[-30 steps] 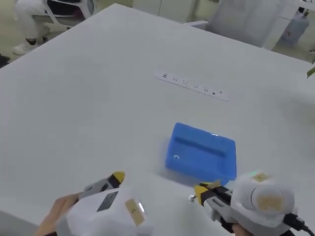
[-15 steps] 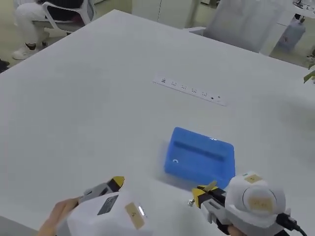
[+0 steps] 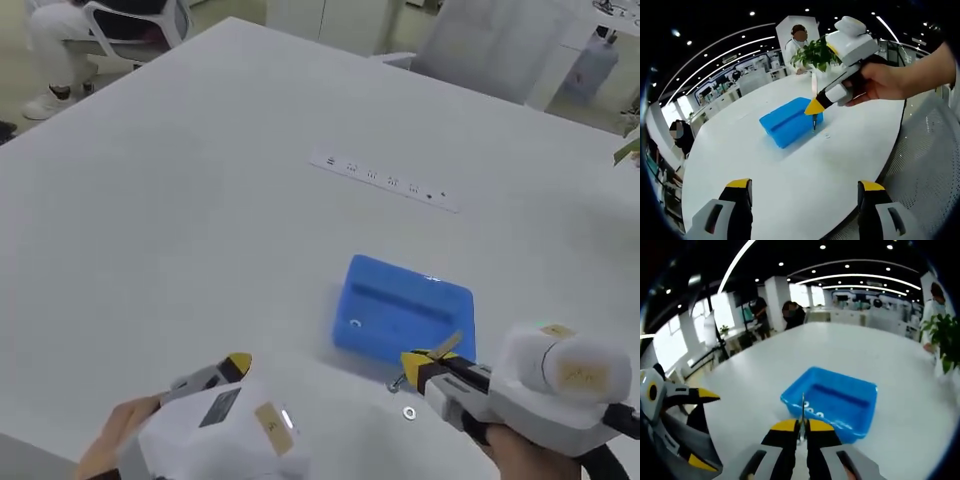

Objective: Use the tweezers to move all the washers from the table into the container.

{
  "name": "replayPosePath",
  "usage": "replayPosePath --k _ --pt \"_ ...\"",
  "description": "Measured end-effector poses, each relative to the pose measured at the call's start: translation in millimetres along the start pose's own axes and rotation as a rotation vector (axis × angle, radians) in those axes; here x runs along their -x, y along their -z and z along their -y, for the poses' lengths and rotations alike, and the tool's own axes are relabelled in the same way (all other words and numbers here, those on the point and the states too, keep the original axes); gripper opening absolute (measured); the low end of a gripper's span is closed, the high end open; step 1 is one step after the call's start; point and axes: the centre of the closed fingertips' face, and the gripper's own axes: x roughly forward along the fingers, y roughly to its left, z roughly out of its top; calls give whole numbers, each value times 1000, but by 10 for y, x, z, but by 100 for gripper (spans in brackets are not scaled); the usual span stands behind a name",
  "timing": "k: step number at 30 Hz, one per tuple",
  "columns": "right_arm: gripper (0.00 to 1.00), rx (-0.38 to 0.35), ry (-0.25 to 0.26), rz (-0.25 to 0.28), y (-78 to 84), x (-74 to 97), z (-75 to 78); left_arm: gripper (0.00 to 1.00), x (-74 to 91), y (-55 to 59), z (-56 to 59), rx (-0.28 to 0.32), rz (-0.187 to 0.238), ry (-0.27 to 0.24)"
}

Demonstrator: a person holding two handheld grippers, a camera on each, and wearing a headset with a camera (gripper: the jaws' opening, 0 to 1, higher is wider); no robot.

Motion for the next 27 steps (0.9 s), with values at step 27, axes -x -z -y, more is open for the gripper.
replayPosePath --k 27 --pt "3 57 78 56 -351 -248 351 88 -27 59 28 -14 -36 9"
